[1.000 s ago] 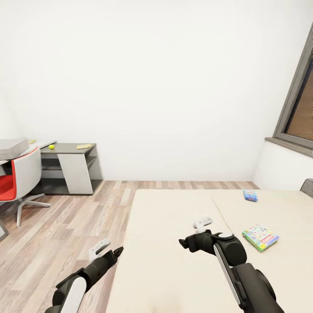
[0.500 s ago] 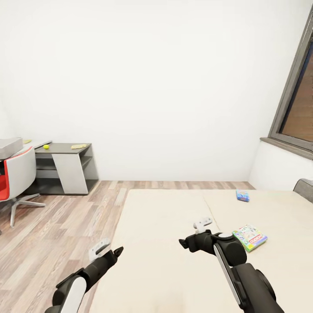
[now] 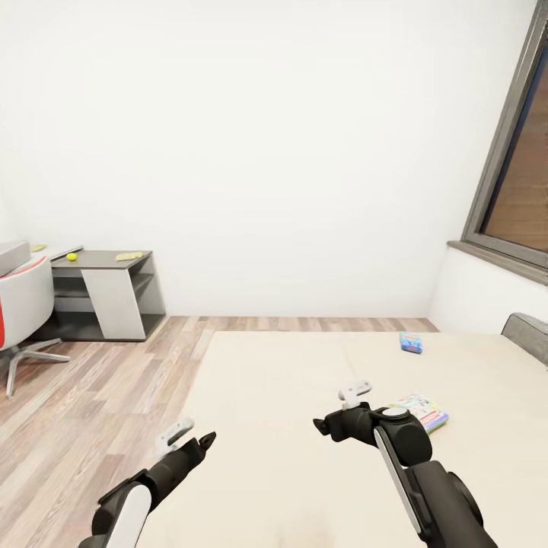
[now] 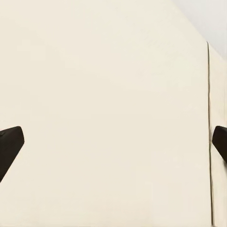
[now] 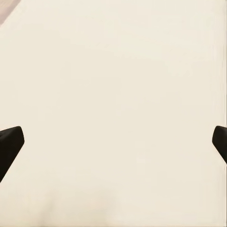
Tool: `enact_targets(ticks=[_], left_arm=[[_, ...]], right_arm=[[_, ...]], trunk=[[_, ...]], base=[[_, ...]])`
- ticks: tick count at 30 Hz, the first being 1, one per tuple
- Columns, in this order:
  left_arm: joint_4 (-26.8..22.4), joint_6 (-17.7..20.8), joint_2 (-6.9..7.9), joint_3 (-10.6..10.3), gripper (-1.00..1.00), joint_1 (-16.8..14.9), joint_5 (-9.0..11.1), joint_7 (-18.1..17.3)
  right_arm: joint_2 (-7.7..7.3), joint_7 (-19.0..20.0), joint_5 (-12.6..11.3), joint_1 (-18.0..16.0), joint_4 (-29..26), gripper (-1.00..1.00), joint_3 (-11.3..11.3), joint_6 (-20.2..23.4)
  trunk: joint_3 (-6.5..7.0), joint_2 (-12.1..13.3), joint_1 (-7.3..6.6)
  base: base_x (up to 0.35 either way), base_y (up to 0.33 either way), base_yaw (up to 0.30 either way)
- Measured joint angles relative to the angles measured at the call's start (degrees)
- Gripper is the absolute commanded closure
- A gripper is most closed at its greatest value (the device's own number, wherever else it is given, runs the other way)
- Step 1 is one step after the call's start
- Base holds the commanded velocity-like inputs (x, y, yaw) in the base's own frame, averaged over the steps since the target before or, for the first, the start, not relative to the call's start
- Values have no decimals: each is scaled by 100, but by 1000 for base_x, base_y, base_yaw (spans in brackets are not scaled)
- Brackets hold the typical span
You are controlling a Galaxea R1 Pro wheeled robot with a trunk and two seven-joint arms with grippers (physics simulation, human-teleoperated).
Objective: Put all the toys in the child's room - the three board games (two on the bed and one on the table), the two jigsaw puzzles on the table, and the tennis ball on the table - inside the toy box on the table in the child's room.
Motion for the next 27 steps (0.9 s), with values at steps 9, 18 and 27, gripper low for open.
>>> enact_targets(ticks=[9, 18, 27], left_arm=[[0, -2, 0, 0, -100, 0, 0, 0], [-1, -4, 0, 2, -100, 0, -4, 0], [-1, -8, 1, 7, -100, 0, -12, 1]], right_arm=[[0, 0, 0, -3, 2, -100, 0, 0], [0, 0, 0, -1, 2, -100, 0, -1], [0, 0, 0, 0, 2, -100, 0, -1]], trunk=[[0, 0, 0], [0, 0, 0], [0, 0, 0]], base=[[0, -186, 0], [0, -67, 0], [0, -18, -8]])
